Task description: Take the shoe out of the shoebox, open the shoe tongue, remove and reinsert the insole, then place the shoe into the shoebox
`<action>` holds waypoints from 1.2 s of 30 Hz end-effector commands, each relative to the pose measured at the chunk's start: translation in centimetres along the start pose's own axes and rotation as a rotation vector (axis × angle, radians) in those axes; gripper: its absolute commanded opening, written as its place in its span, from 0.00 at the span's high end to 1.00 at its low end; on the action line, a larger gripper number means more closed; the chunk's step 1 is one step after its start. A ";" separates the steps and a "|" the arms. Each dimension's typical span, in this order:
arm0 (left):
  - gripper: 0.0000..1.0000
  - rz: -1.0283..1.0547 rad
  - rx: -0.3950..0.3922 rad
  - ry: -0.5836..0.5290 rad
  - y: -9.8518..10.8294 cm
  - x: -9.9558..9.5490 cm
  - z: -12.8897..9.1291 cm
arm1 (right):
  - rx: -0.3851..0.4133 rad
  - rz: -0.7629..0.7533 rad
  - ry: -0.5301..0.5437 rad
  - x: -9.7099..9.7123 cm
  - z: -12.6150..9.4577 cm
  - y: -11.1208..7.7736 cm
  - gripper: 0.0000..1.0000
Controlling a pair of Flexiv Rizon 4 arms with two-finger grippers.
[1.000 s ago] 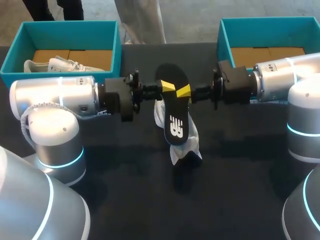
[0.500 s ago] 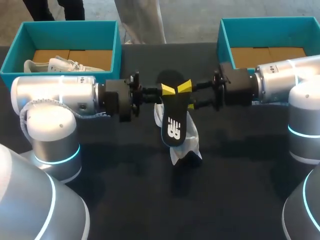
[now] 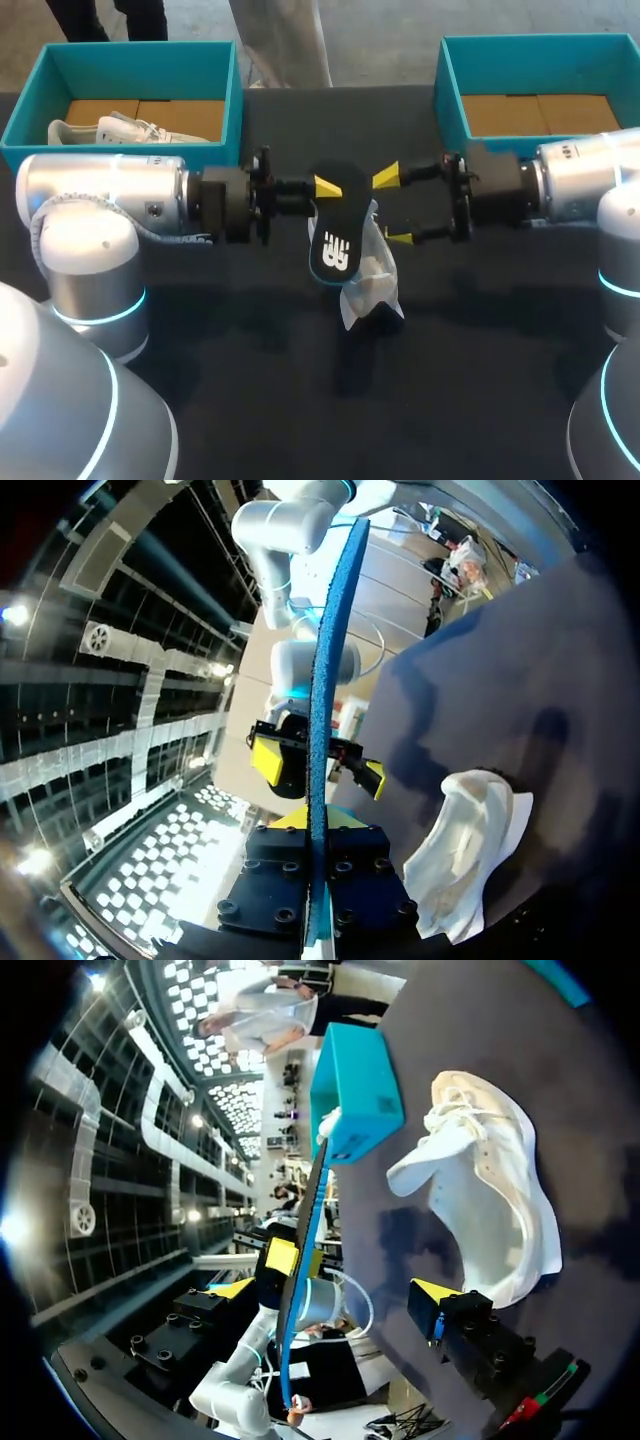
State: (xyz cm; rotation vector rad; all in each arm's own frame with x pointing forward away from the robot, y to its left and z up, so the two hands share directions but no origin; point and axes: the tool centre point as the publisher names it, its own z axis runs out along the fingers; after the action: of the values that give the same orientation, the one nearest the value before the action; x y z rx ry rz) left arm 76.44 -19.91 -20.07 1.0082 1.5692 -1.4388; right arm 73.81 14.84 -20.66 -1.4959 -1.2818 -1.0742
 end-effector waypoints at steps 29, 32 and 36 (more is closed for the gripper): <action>1.00 -0.067 -0.040 -0.017 -0.8 0.3 -0.2 | -0.083 0.023 -0.159 -1.5 -2.5 -1.6 0.00; 1.00 -0.067 -0.040 -0.017 -0.8 0.3 -0.2 | -0.083 0.023 -0.159 -1.5 -2.5 -1.6 0.00; 1.00 -0.067 -0.040 -0.017 -0.8 0.3 -0.2 | -0.083 0.023 -0.159 -1.5 -2.5 -1.6 0.00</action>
State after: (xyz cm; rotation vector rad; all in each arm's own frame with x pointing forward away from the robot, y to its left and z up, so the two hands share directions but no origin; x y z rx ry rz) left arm 75.72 -19.67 -19.99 0.9256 1.6256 -1.4541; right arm 71.95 12.13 -21.42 -1.6772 -1.3367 -1.0255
